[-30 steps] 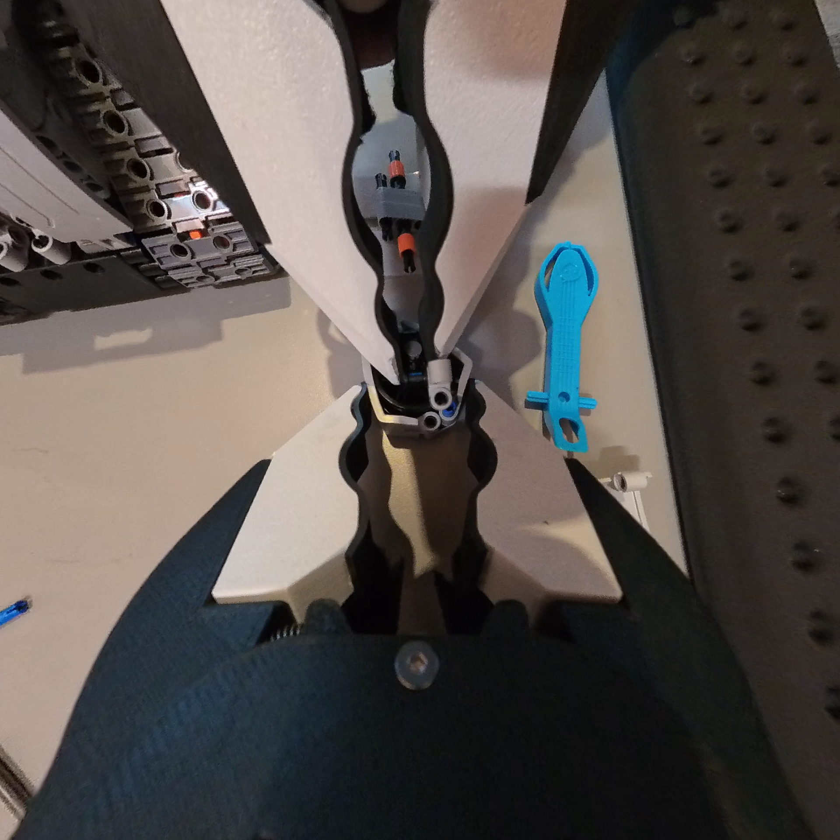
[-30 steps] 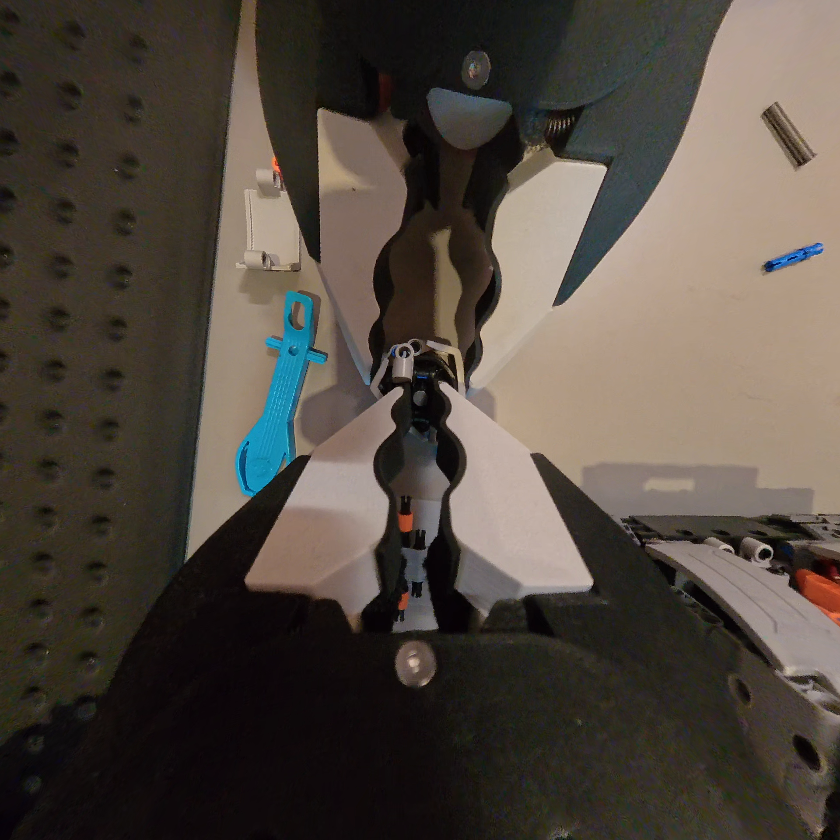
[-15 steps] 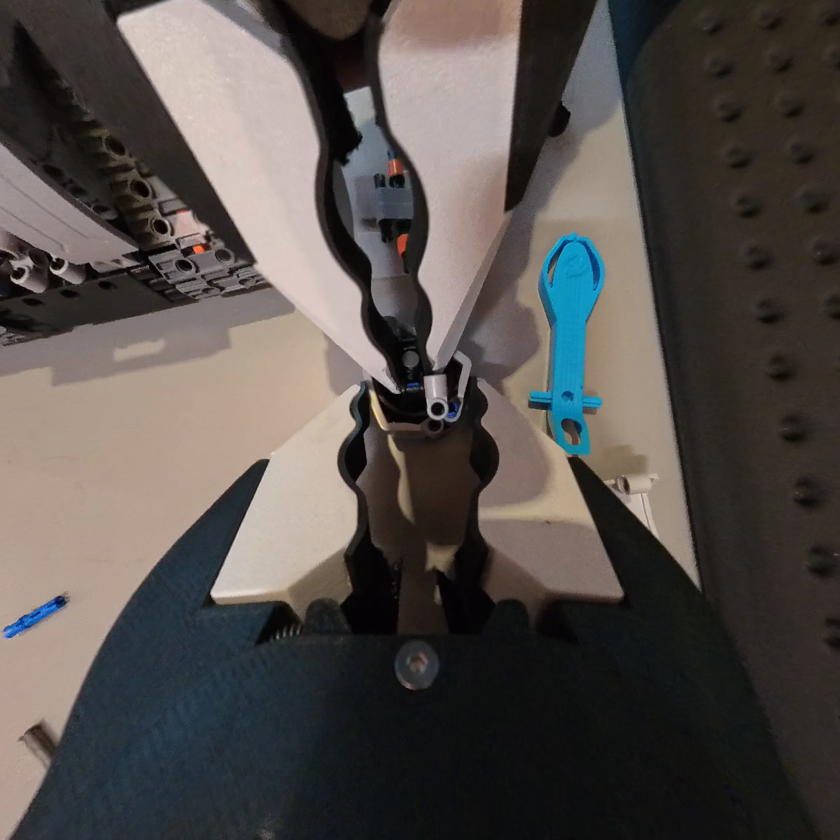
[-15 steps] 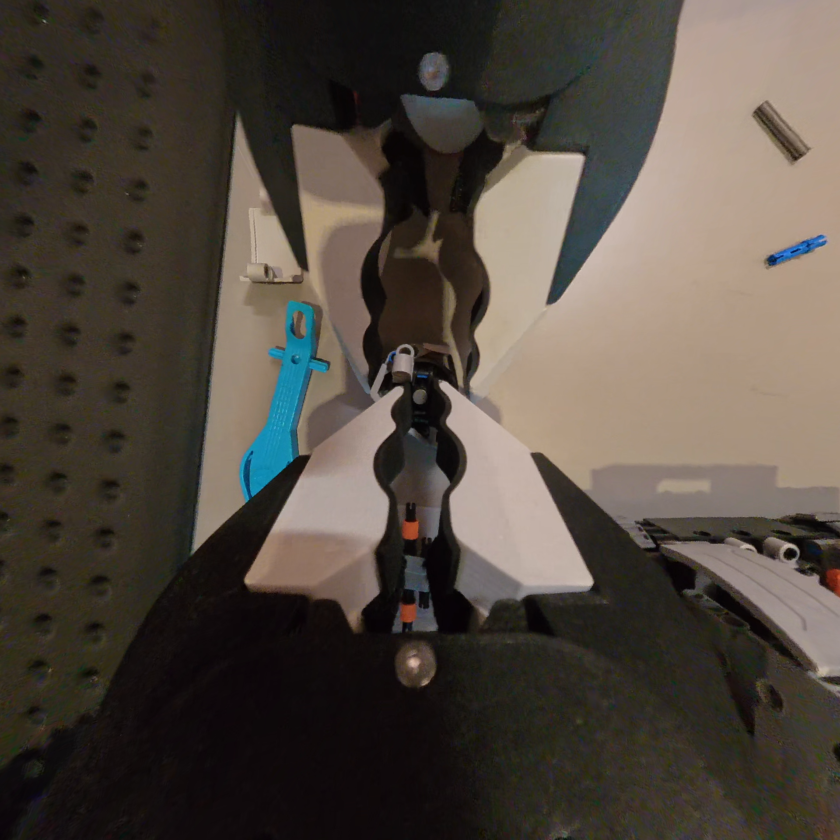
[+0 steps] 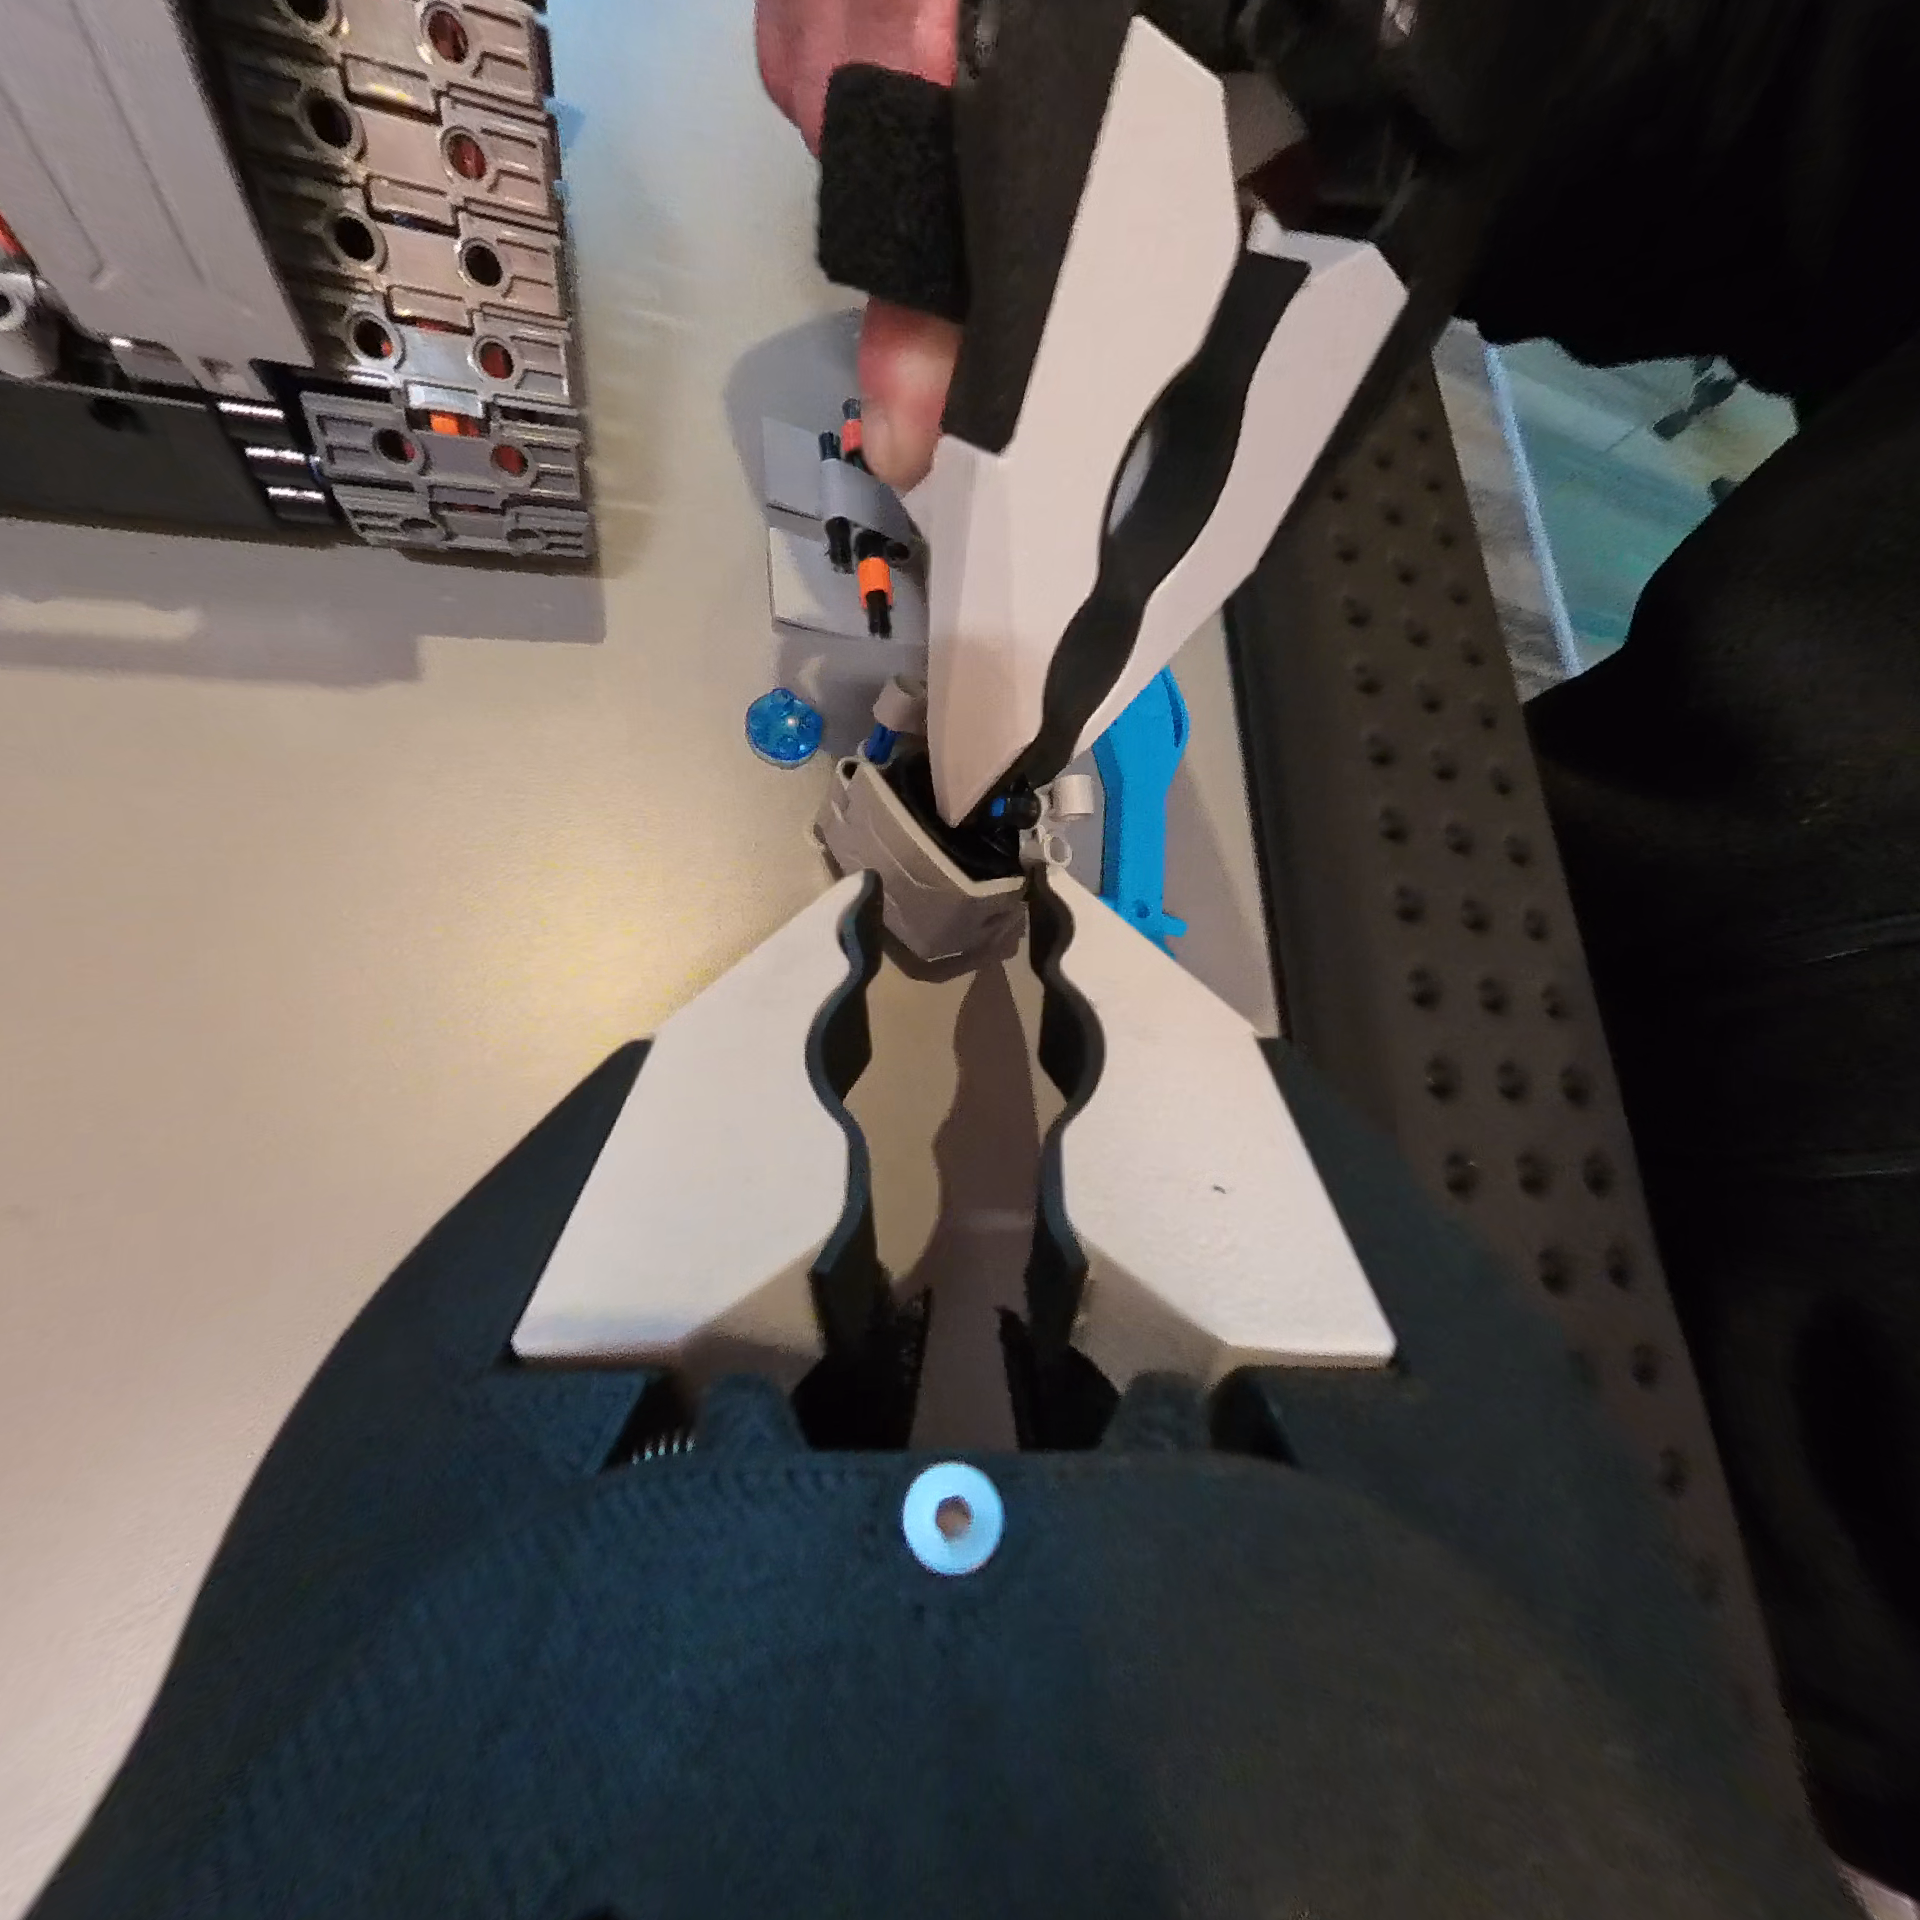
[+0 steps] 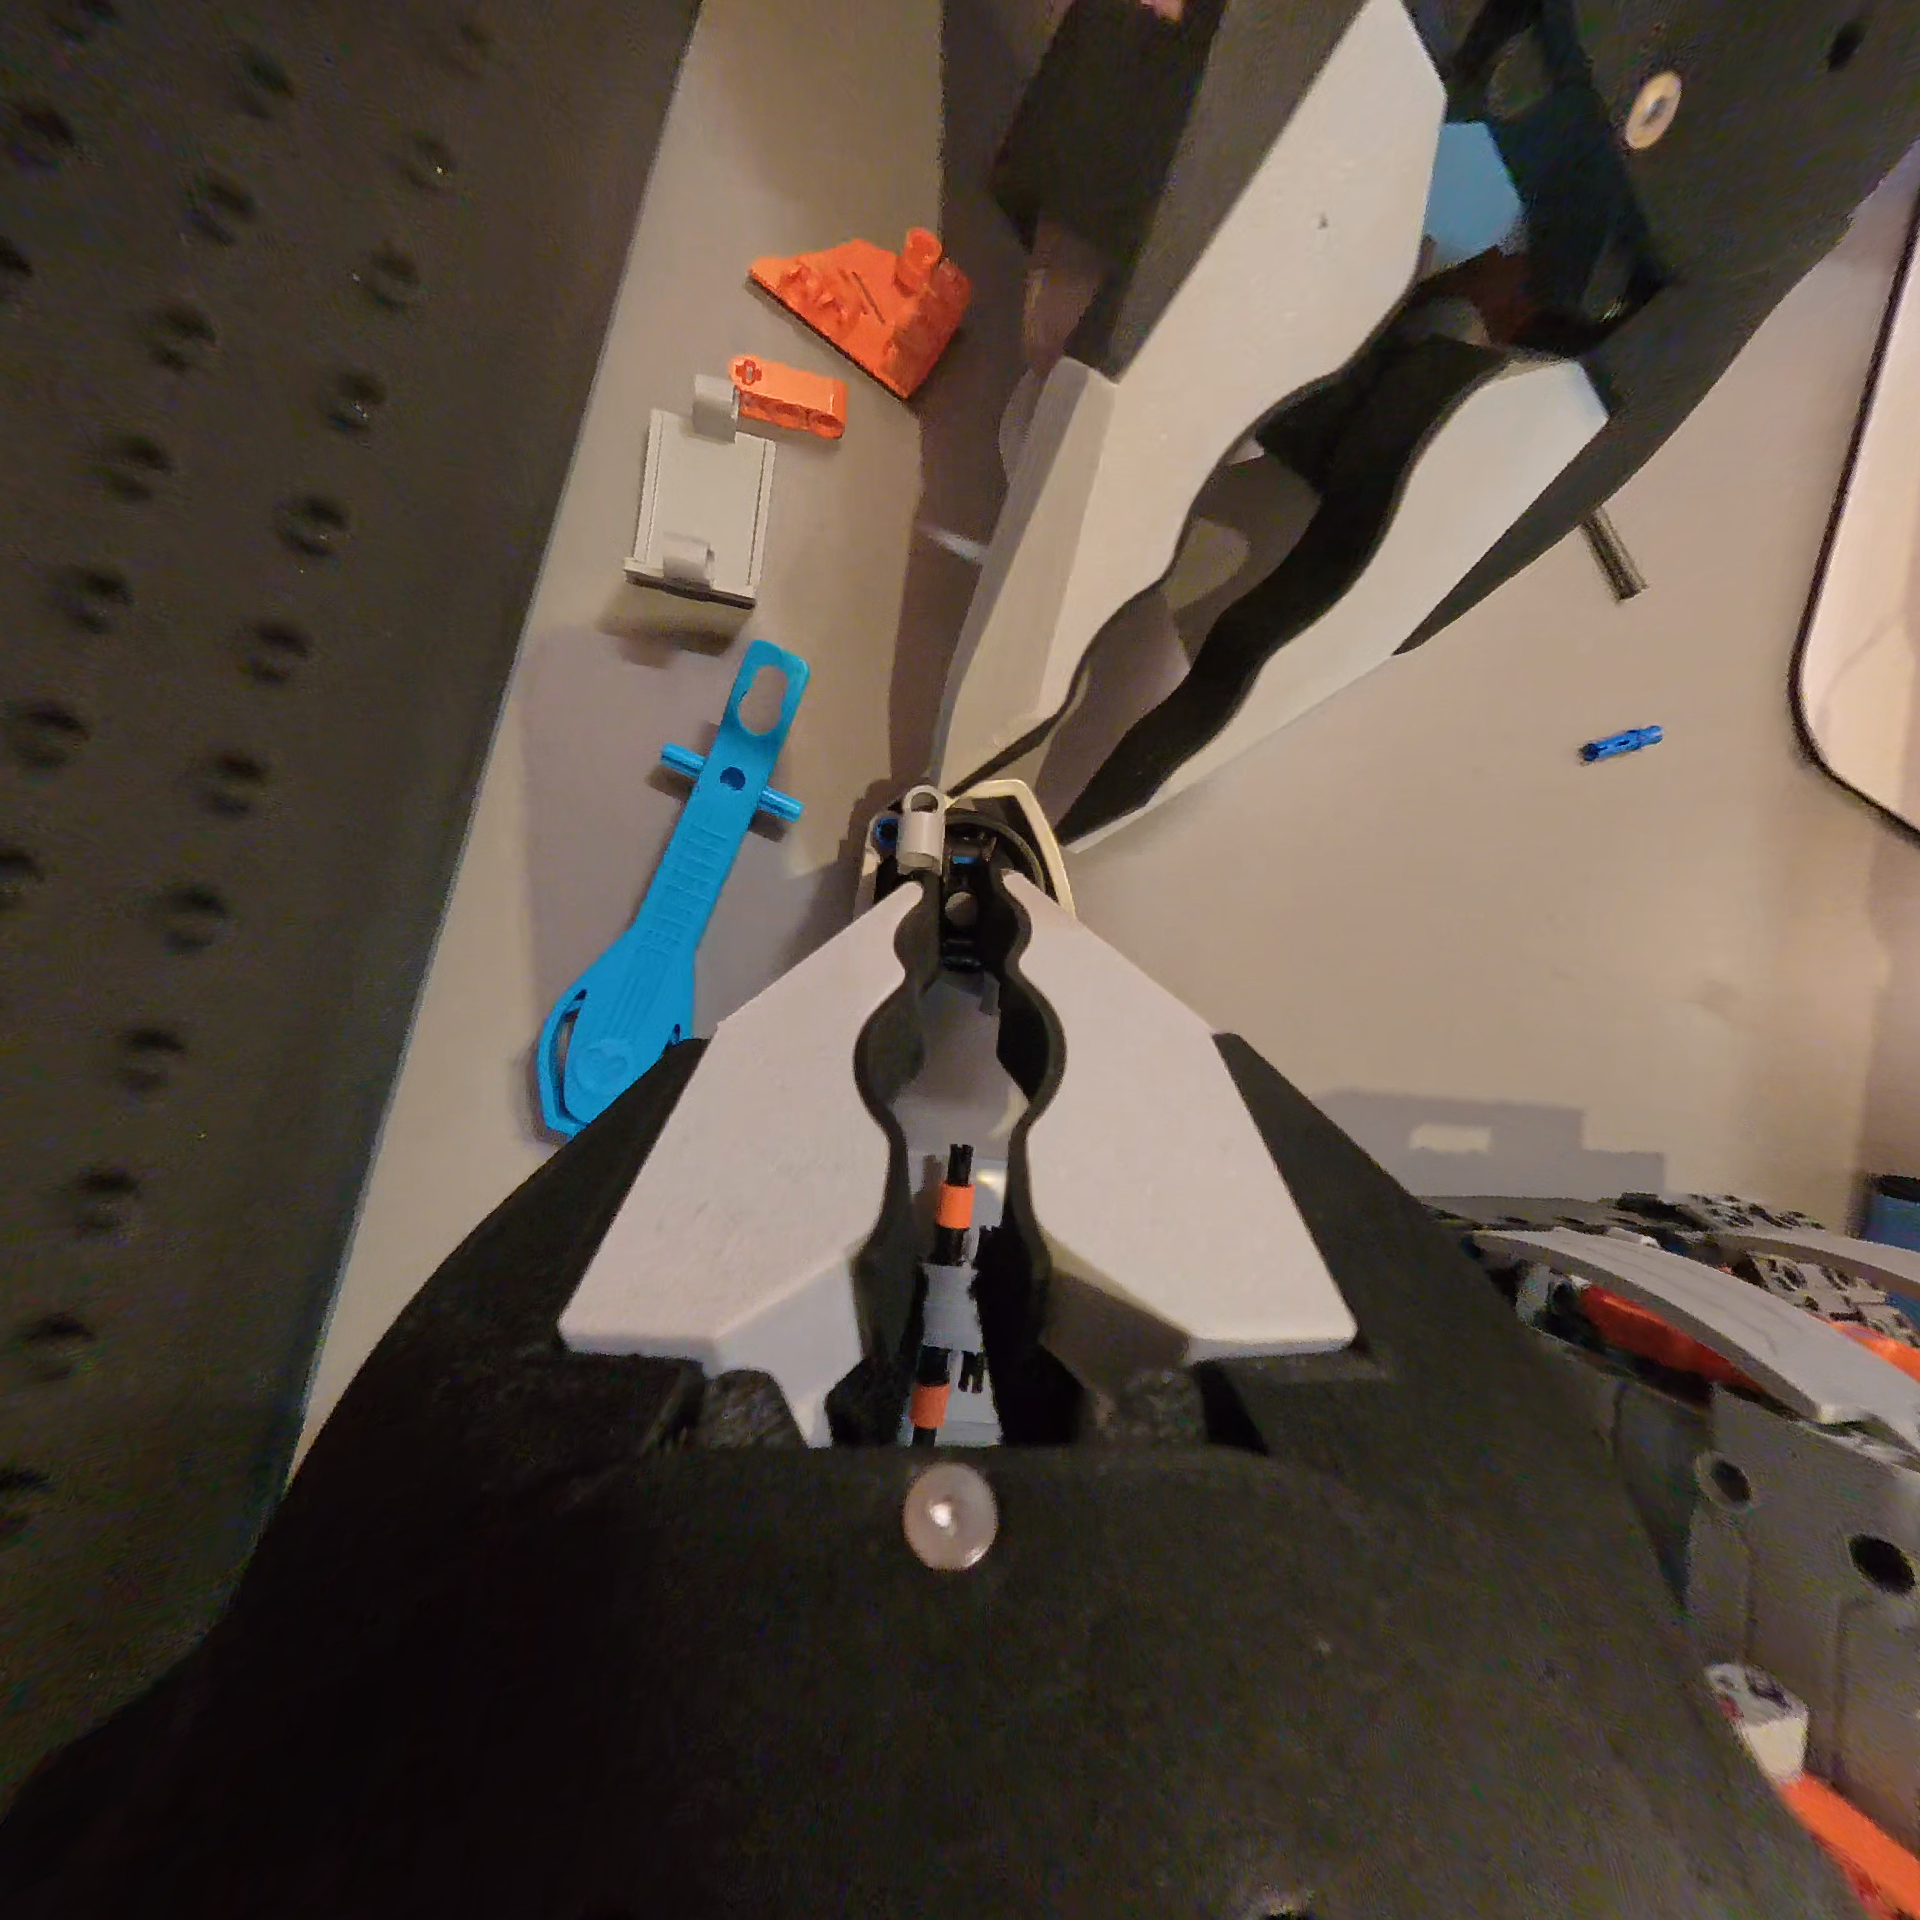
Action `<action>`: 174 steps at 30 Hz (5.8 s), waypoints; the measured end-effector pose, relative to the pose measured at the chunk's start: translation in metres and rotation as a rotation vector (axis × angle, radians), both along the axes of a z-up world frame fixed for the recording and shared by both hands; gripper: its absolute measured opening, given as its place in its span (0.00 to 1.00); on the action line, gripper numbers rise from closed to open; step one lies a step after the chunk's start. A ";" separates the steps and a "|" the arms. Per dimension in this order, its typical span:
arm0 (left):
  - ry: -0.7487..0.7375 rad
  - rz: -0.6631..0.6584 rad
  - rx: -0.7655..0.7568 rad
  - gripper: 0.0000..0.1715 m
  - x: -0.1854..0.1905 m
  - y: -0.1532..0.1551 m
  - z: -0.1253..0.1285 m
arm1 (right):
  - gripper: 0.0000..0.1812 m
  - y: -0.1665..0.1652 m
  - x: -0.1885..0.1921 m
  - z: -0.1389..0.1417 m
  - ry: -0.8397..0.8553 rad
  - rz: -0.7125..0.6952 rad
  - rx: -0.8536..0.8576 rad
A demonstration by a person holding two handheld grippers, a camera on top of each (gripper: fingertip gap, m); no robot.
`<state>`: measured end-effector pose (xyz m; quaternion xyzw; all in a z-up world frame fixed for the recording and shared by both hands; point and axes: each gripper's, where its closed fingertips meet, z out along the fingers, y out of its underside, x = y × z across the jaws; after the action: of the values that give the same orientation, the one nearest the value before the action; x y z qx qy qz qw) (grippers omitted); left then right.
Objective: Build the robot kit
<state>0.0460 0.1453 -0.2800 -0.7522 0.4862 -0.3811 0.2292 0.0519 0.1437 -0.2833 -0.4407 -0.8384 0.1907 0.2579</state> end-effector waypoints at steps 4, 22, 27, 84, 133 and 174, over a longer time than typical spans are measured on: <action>-0.048 0.018 -0.025 0.11 0.000 0.001 0.006 | 0.03 -0.002 0.001 0.000 0.032 0.017 0.072; -0.012 -0.003 -0.105 0.21 0.013 -0.009 -0.006 | 0.03 -0.007 0.004 0.002 0.163 0.034 0.352; 0.034 0.001 0.002 0.22 0.014 -0.007 -0.006 | 0.03 -0.005 0.005 0.002 0.145 -0.001 0.292; 0.064 0.090 0.089 0.10 0.019 0.005 0.006 | 0.03 -0.003 0.015 0.001 0.089 -0.107 0.511; 0.062 0.115 -0.031 0.17 0.018 -0.002 -0.007 | 0.04 0.002 0.016 0.003 0.102 -0.172 0.072; 0.014 0.039 0.163 0.12 0.031 0.027 0.009 | 0.08 0.020 0.045 0.013 0.075 -0.239 -0.122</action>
<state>0.0770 0.1727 -0.2714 -0.7430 0.5025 -0.3306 0.2934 0.0970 0.1639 -0.2698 -0.5446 -0.7567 0.2255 0.2827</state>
